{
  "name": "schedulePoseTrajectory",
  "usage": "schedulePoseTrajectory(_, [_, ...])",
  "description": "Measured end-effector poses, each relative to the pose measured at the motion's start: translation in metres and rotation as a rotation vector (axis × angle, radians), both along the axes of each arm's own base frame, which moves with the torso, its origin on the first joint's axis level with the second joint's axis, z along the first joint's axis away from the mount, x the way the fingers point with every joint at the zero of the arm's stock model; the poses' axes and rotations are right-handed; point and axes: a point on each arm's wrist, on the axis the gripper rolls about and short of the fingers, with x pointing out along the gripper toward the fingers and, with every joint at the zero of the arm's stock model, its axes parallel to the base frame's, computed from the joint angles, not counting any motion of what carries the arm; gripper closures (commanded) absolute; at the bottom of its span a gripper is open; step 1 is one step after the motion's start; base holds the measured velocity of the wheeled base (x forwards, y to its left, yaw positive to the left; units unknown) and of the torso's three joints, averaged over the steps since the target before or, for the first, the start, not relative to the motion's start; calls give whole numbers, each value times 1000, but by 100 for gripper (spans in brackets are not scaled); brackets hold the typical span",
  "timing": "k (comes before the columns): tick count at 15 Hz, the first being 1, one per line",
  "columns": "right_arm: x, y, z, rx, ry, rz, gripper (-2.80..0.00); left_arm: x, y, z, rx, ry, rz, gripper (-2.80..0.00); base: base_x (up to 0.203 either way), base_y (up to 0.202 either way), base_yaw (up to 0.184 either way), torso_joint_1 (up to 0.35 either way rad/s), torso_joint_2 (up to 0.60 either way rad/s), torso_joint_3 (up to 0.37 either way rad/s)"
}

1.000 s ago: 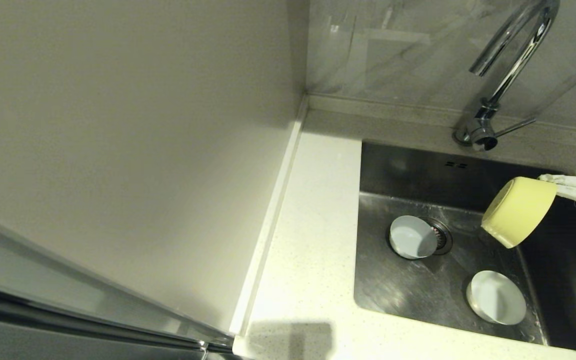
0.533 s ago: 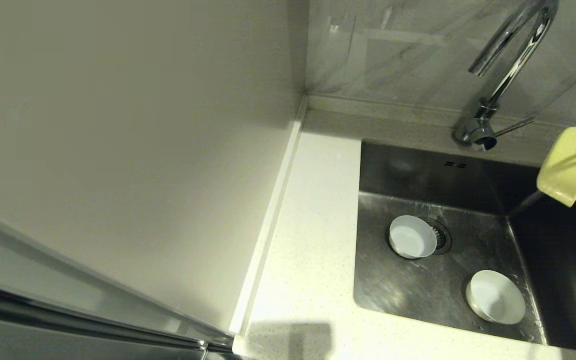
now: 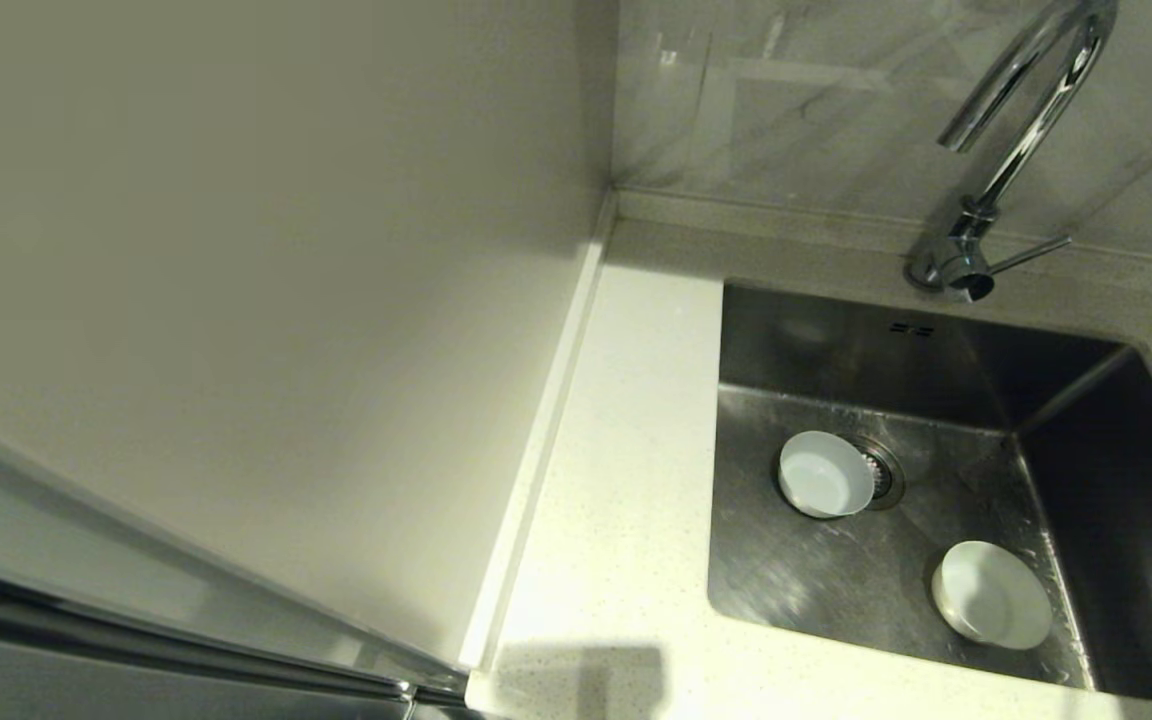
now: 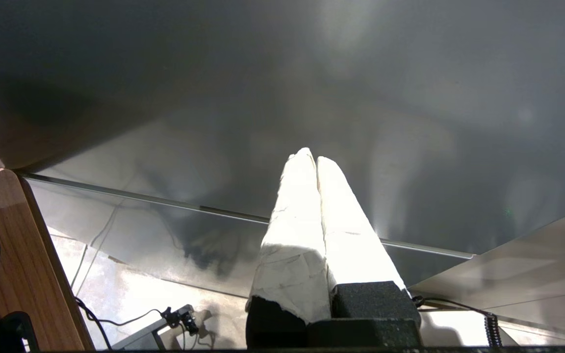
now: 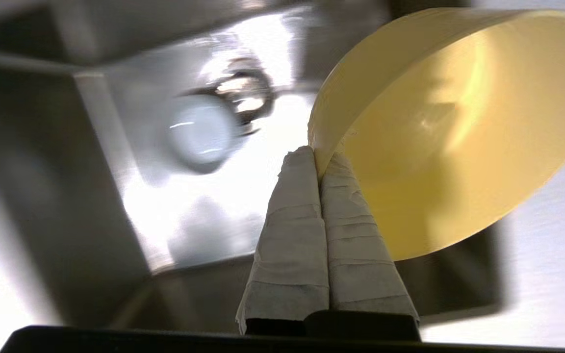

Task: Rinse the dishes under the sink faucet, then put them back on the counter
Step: Put a bowl back to the table from the sink

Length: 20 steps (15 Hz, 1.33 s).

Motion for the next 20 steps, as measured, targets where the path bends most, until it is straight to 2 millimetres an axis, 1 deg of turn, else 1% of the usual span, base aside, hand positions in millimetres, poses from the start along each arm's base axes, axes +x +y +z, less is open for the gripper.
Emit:
schedulePoseTrajectory(2, [24, -8, -9, -74, 35, -38, 0, 0, 0, 0, 0, 0, 0, 0, 0, 0, 0, 0, 0, 0])
schedulePoseTrajectory(5, [54, -19, -25, -120, 55, -50, 0, 0, 0, 0, 0, 0, 0, 0, 0, 0, 0, 0, 0, 0])
schedulePoseTrajectory(7, [71, -28, -36, -151, 64, -88, 0, 0, 0, 0, 0, 0, 0, 0, 0, 0, 0, 0, 0, 0])
schedulePoseTrajectory(9, [84, -37, -41, -166, 61, -114, 0, 0, 0, 0, 0, 0, 0, 0, 0, 0, 0, 0, 0, 0])
schedulePoseTrajectory(14, [100, -61, -50, -214, 47, -204, 0, 0, 0, 0, 0, 0, 1, 0, 0, 0, 0, 0, 0, 0])
schedulePoseTrajectory(17, [101, -71, -55, -225, 59, -242, 0, 0, 0, 0, 0, 0, 0, 0, 0, 0, 0, 0, 0, 0])
schedulePoseTrajectory(20, [102, -79, -55, -268, 49, -304, 0, 0, 0, 0, 0, 1, 0, 0, 0, 0, 0, 0, 0, 0])
